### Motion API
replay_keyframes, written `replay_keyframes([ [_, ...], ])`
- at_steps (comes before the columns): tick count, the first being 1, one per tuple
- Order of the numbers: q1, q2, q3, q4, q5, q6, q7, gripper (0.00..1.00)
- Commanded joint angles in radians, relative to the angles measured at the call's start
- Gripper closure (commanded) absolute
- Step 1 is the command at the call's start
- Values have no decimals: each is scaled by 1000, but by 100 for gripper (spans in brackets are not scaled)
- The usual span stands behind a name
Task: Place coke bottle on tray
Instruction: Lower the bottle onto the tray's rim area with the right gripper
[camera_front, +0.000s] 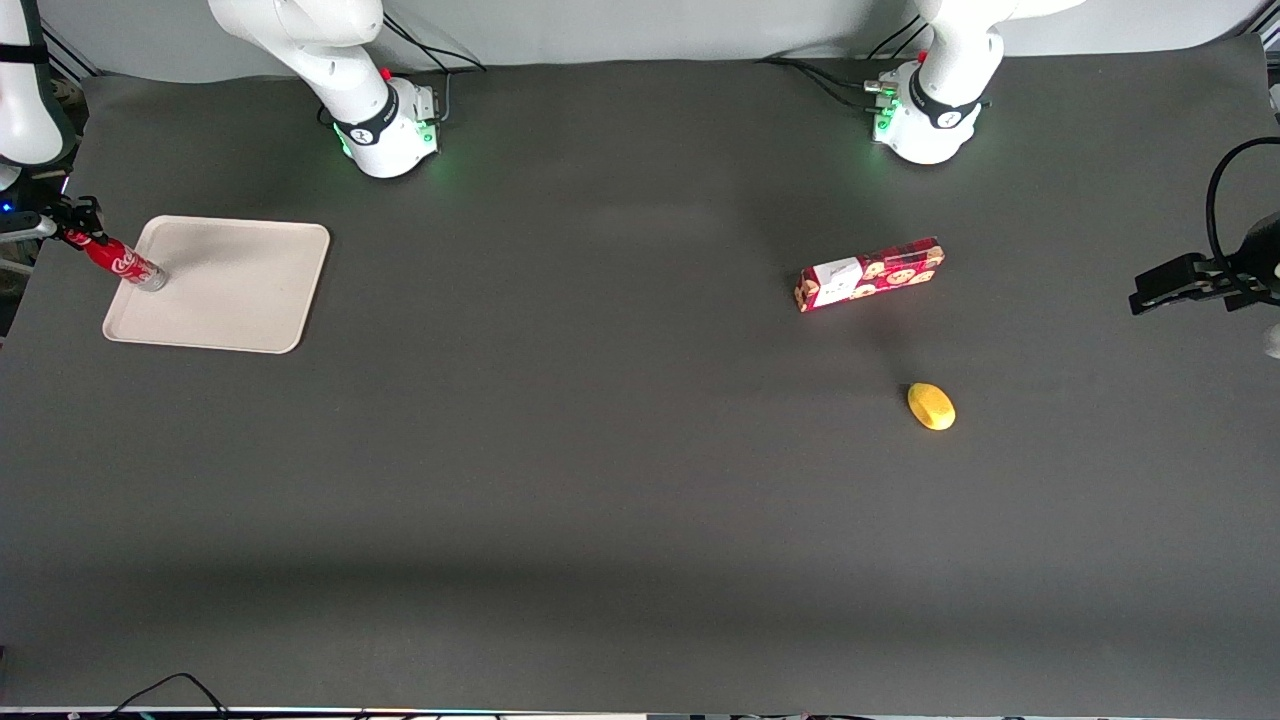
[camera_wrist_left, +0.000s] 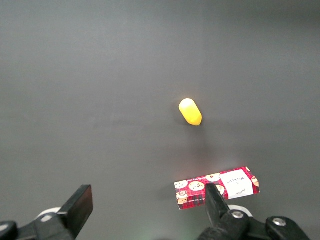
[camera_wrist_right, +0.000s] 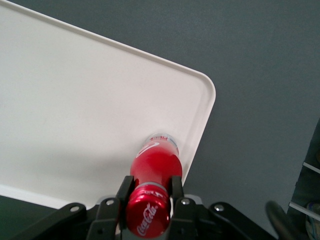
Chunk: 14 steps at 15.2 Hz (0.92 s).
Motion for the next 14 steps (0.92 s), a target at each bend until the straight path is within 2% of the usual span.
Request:
replay_keyframes([
  [1,0,6,-7,6,27,21,-43,57],
  [2,0,6,-6,5,27,22,-44,52],
  [3,0,6,-6,6,27,21,-43,39],
  [4,0,6,-6,6,27,22,-44,17],
  [5,0,6,-6,6,27,22,-43,0],
  [8,11,1,-1,19,68,8,-26,0],
  [11,58,-22,31,75,69,-22,41,0],
  [14,64,-10,208,260,69,-235,283,0],
])
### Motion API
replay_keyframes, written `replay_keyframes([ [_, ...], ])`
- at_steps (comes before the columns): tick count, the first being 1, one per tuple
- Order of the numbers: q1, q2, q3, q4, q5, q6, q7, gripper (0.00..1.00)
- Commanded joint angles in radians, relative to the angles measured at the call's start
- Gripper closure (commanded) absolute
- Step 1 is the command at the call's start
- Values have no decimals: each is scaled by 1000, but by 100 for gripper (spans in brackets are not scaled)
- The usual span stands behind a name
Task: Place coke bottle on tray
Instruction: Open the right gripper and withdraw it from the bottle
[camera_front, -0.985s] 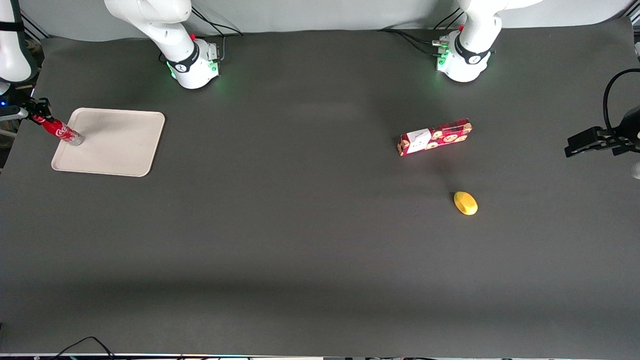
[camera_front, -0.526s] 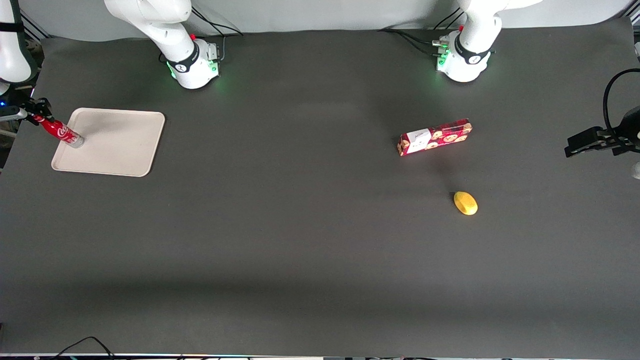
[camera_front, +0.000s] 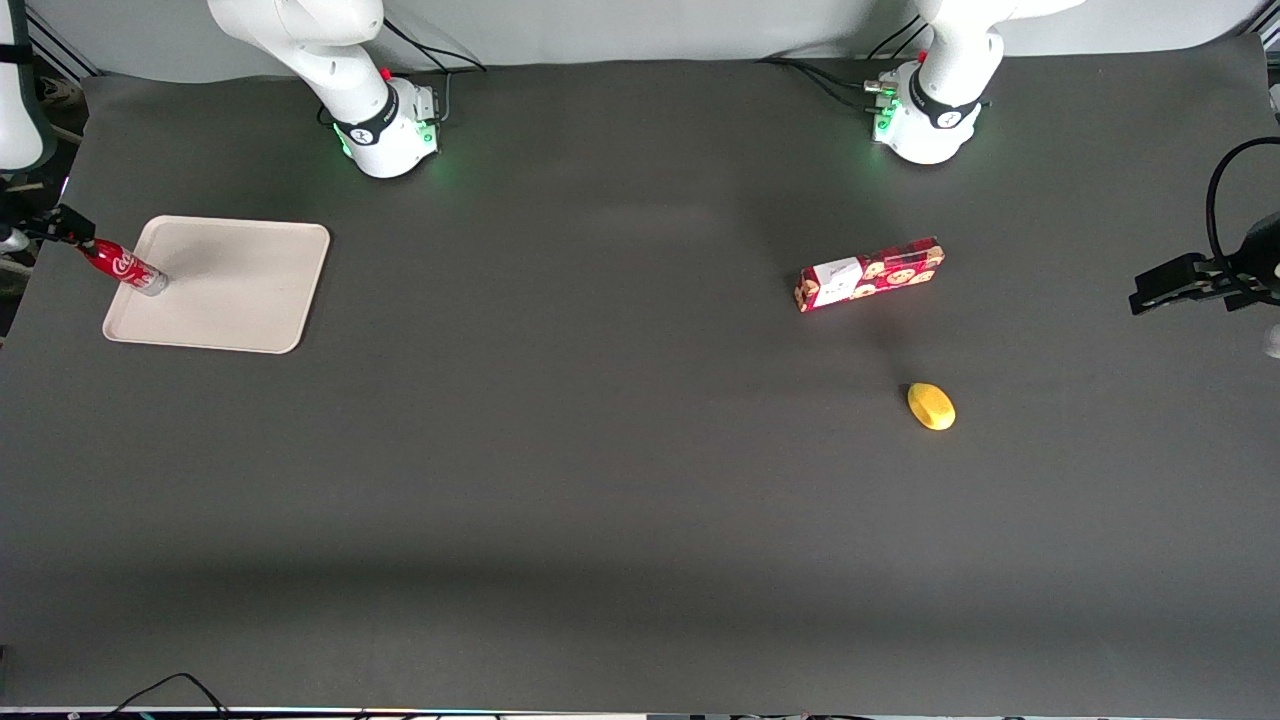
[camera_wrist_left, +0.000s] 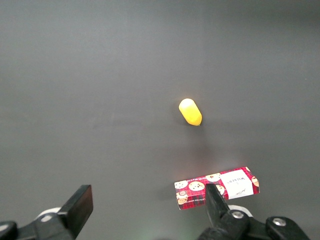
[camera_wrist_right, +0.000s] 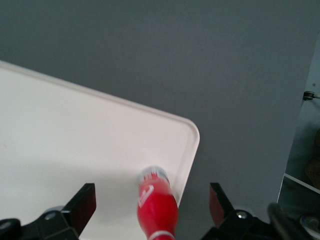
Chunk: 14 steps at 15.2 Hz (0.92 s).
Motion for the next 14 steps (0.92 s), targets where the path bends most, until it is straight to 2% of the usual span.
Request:
replay_keyframes([
  [1,19,22,207,237,15,-265,269,0],
  [3,16,41,334,360,18,-389,465,0],
  [6,14,61,535,495,74,-512,710,0],
  [8,11,73,675,575,74,-609,851,0],
  [11,11,50,793,613,77,-704,1058,0],
  [14,14,26,851,636,78,-752,1091,0],
])
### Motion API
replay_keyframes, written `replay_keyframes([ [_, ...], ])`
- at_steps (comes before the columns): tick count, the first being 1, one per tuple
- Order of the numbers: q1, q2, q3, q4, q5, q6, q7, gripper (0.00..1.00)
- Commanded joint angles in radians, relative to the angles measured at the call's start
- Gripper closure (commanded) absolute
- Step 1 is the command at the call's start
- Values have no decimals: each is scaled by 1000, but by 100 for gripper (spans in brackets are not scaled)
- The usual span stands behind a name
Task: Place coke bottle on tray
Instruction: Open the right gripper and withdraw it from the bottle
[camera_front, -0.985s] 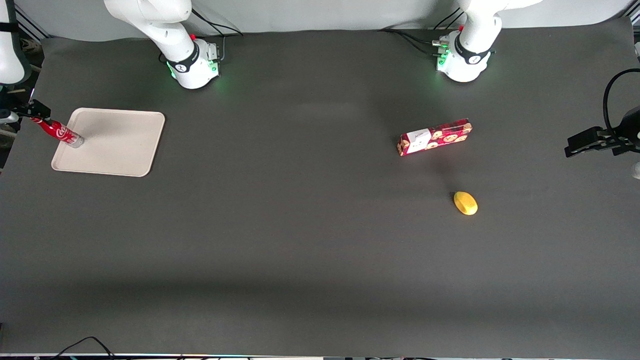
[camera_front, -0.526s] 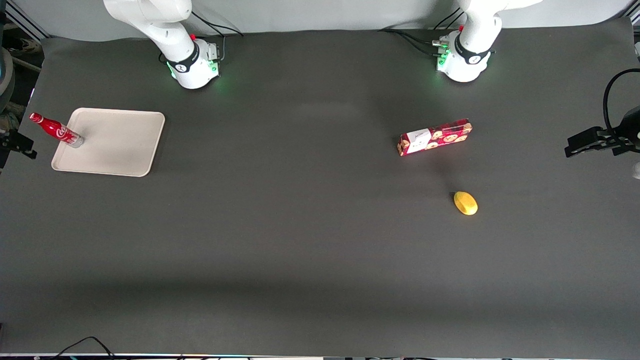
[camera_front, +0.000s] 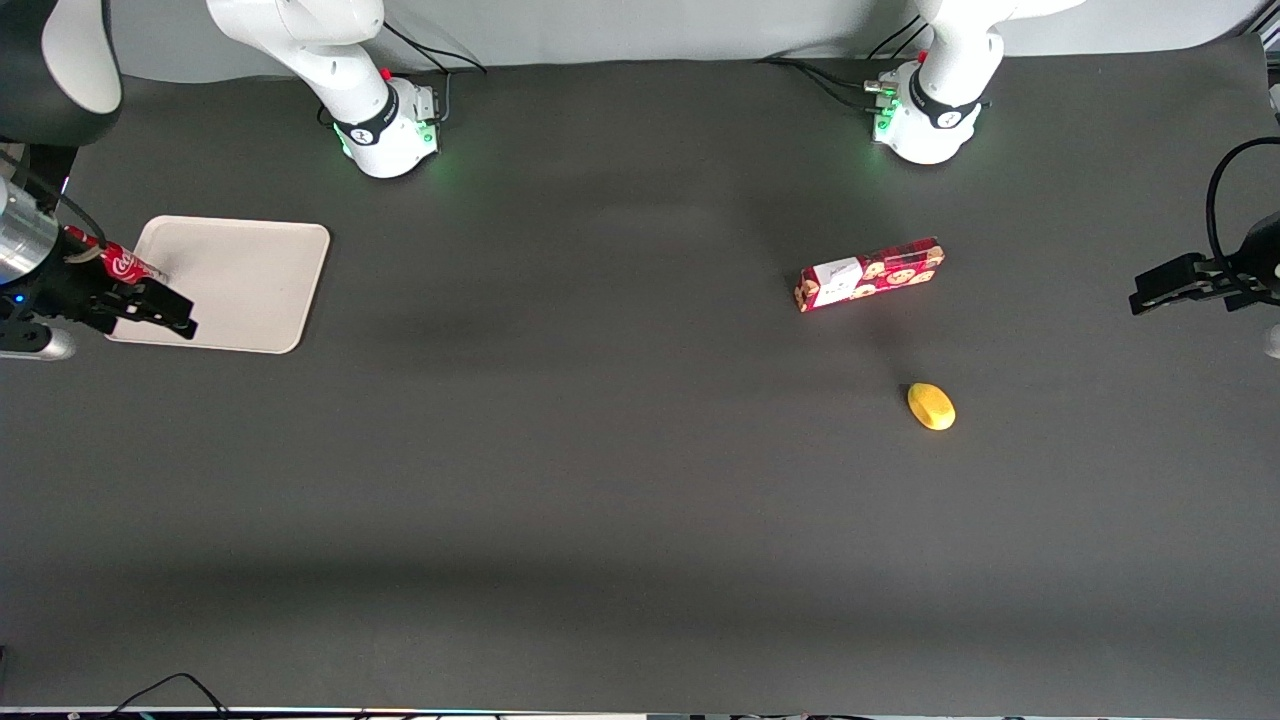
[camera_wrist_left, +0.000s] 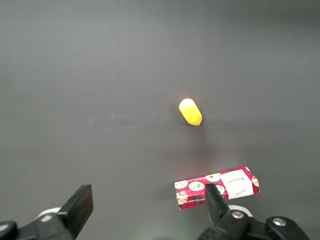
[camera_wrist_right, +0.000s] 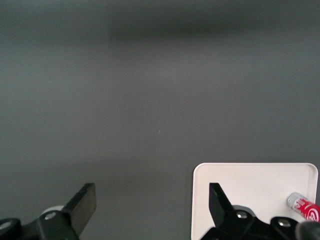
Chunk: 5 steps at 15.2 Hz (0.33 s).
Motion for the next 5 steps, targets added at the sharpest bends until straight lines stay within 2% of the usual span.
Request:
replay_keyframes([
  [1,-17,-23,55,36,19,-59,50,0],
  [5,-17,-40,62,35,63,-61,46,0],
])
